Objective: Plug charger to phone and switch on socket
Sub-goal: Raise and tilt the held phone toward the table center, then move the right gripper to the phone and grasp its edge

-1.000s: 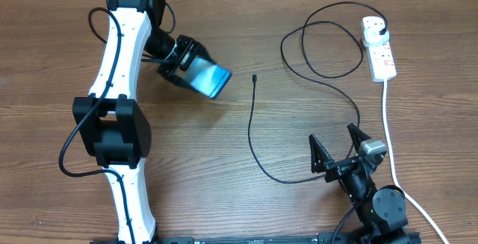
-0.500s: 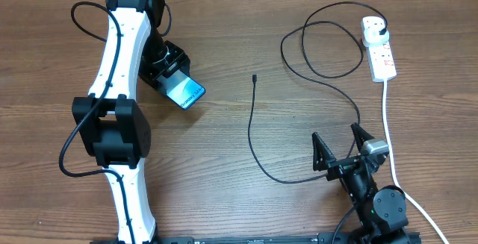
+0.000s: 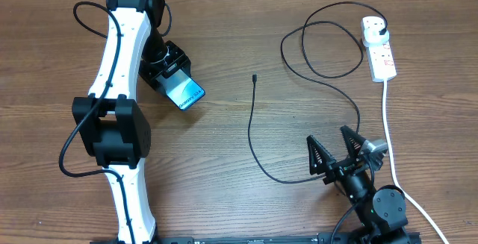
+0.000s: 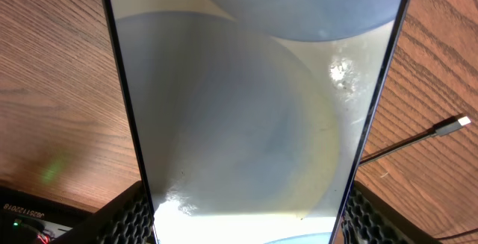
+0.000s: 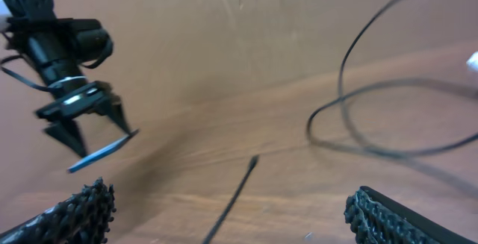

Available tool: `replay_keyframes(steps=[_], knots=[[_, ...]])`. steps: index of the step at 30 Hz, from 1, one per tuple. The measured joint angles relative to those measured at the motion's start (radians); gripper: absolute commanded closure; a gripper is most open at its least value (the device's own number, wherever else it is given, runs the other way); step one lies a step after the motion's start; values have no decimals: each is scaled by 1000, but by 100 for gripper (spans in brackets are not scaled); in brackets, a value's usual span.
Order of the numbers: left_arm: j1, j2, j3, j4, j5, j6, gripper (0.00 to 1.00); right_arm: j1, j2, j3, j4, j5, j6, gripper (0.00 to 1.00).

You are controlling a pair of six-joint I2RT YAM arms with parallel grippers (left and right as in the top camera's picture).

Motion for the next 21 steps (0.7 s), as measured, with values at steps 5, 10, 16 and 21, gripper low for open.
replay_keyframes(steps=[5, 10, 16, 21], knots=[[-5, 0, 0, 8, 0, -1, 96, 0, 81, 56, -17, -84, 100, 0], [-32, 0, 0, 15, 0, -24, 96, 0, 257, 233, -17, -178, 136, 0], [-67, 0, 1, 35, 5, -94, 96, 0, 578, 480, -102, -289, 148, 0], [-85, 0, 1, 47, 8, -167, 95, 0, 922, 697, -250, -392, 152, 0]])
